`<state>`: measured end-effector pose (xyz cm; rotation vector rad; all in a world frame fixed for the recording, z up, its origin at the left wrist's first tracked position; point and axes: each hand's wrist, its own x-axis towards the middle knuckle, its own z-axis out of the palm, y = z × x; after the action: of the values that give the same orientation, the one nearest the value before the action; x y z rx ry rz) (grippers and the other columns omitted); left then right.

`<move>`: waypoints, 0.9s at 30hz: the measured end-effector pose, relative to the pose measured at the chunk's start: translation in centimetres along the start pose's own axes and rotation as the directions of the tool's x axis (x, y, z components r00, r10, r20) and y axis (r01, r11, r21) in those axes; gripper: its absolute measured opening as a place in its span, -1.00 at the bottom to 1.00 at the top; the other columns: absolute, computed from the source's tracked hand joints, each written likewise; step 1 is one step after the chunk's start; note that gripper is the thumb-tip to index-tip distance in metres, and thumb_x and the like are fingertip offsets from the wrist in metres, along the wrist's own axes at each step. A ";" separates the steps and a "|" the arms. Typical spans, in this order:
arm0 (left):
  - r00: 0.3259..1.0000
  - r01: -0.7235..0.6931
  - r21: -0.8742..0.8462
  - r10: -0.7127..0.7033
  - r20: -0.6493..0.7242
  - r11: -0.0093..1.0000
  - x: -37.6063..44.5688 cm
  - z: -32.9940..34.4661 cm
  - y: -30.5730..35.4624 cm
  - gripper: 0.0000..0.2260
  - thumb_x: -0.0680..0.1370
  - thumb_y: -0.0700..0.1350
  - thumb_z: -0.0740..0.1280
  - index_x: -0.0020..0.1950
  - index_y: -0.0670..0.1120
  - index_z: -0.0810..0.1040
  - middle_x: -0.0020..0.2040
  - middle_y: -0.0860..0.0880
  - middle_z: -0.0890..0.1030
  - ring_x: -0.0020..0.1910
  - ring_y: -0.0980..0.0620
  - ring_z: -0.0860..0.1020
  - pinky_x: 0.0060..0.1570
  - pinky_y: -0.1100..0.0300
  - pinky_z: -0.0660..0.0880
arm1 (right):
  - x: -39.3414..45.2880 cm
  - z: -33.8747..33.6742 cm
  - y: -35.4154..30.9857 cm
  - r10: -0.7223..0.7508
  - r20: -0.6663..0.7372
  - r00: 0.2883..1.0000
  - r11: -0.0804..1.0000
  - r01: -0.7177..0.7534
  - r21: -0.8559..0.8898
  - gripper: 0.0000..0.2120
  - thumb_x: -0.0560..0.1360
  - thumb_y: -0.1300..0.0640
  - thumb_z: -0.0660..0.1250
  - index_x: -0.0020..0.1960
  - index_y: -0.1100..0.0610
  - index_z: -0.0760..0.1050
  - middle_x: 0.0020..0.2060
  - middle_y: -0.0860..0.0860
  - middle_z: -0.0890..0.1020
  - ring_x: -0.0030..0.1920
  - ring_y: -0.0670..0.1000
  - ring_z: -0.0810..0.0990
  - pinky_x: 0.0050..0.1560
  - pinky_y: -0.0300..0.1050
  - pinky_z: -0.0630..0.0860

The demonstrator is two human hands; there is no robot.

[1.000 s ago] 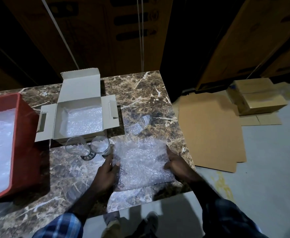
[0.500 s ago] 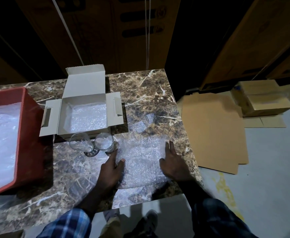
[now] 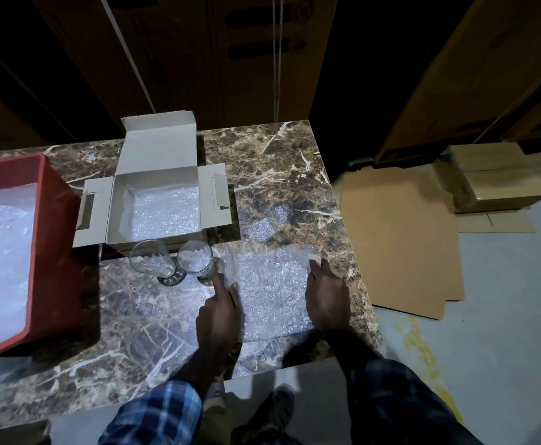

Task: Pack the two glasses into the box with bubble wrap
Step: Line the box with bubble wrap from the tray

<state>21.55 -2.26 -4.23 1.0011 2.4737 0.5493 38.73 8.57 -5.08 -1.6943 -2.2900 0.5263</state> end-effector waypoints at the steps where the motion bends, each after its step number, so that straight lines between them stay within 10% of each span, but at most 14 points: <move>1: 1.000 -0.008 0.006 0.008 -0.009 1.000 0.0 0.2 -0.1 -0.55 0.68 0.06 0.13 0.51 -0.09 0.15 -0.21 -0.23 0.65 -0.25 -0.27 0.62 -0.22 -0.09 0.57 | 0.0 0.2 0.1 0.006 -0.024 1.000 0.999 -0.005 0.039 -0.73 0.66 0.17 0.15 0.24 0.11 0.57 0.28 0.10 0.59 -0.43 -0.12 0.55 -0.44 -0.45 0.43; 6: 0.989 -0.126 -0.103 0.116 -0.095 0.987 -1.0 0.1 -0.9 -0.43 0.64 0.04 0.24 0.58 0.01 0.05 0.00 -0.22 0.66 -0.28 -0.26 0.61 -0.32 -0.07 0.57 | -0.1 0.0 0.1 0.091 -0.055 0.994 0.993 -0.087 0.084 -0.71 0.68 0.08 0.07 0.28 0.15 0.44 -0.04 0.12 0.67 -0.28 0.07 0.67 -0.34 -0.10 0.60; 13: 0.875 -0.335 0.242 0.396 -0.278 0.911 -4.1 -0.8 -1.6 -0.60 0.52 -0.05 0.33 0.32 -0.16 0.48 0.32 -0.22 0.45 0.14 -0.24 0.45 0.06 -0.10 0.36 | -0.2 -0.5 -1.9 0.027 -0.114 0.993 0.978 -0.050 -0.203 -0.61 0.64 0.09 0.13 0.44 0.13 0.36 0.39 0.13 0.44 0.08 0.18 0.57 -0.09 0.09 0.62; 19: 0.788 -0.593 0.171 0.611 -0.083 0.787 -2.3 1.2 -0.5 -0.56 0.61 -0.20 0.24 0.49 -0.22 0.36 0.55 -0.20 0.27 0.56 -0.17 0.22 0.49 -0.11 0.19 | -1.6 2.5 -4.0 -0.370 0.000 0.929 0.909 0.362 -0.206 -0.55 0.60 0.14 0.11 0.48 0.15 0.39 0.52 0.16 0.31 0.51 0.17 0.29 0.52 0.16 0.10; 27: 0.804 -0.593 0.273 0.574 0.152 0.758 1.3 3.1 -2.1 -0.46 0.68 0.01 0.04 0.61 -0.21 0.12 0.62 -0.15 0.09 0.61 -0.08 0.04 0.55 -0.08 0.04 | -1.7 4.7 -1.7 -0.306 0.199 0.931 0.924 0.340 -0.174 -0.43 0.69 -0.12 -0.04 0.62 0.12 0.05 0.61 0.08 0.02 0.61 0.07 -0.01 0.56 0.12 -0.06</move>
<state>21.12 -2.10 -8.11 1.9224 2.1986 0.2975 35.90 5.82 -8.63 -1.3470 -2.7609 0.3834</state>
